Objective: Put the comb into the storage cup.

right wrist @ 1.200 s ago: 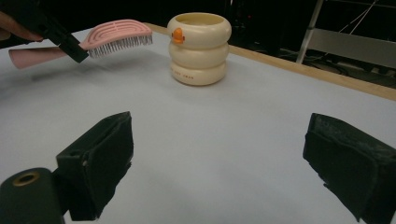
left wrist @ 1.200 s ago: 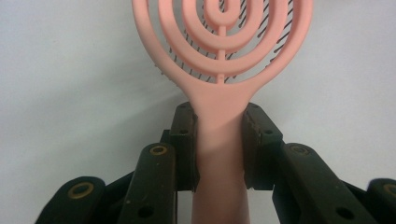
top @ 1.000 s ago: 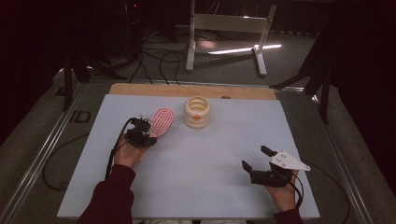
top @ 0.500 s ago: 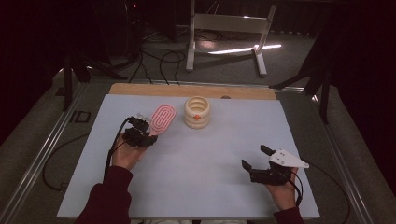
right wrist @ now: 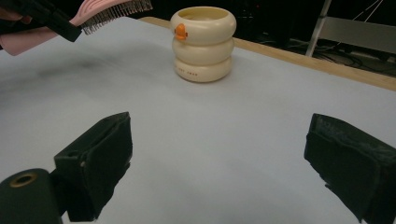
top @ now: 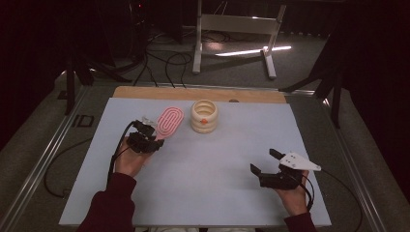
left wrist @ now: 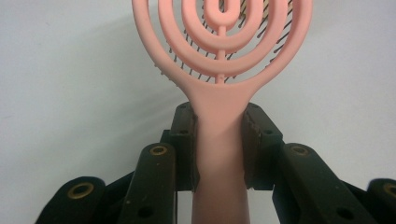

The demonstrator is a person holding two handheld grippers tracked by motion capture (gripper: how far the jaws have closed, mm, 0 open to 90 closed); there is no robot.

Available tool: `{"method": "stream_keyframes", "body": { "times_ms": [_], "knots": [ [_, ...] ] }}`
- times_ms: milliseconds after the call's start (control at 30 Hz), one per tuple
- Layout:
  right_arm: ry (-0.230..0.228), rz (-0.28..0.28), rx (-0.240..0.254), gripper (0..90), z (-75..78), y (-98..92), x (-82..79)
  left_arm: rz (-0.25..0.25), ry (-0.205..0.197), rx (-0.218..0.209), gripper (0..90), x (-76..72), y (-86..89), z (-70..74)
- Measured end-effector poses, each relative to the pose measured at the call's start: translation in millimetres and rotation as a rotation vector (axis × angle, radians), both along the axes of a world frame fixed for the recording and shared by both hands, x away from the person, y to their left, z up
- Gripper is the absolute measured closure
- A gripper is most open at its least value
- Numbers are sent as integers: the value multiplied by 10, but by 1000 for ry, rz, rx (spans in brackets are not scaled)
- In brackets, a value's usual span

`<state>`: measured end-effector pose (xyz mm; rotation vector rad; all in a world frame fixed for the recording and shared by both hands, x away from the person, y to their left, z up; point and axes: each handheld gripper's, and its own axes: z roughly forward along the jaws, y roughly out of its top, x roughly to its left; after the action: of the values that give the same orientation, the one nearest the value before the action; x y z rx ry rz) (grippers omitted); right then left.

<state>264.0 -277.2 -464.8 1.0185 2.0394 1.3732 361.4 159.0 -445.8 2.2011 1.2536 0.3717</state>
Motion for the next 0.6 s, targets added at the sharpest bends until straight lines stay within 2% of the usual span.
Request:
{"method": "stream_keyframes", "body": {
  "times_ms": [600],
  "knots": [
    [11, 9, -1, 77, 69, 15, 56, -38, -49, -1, 700, -66, -85, 122]
  ]
}}
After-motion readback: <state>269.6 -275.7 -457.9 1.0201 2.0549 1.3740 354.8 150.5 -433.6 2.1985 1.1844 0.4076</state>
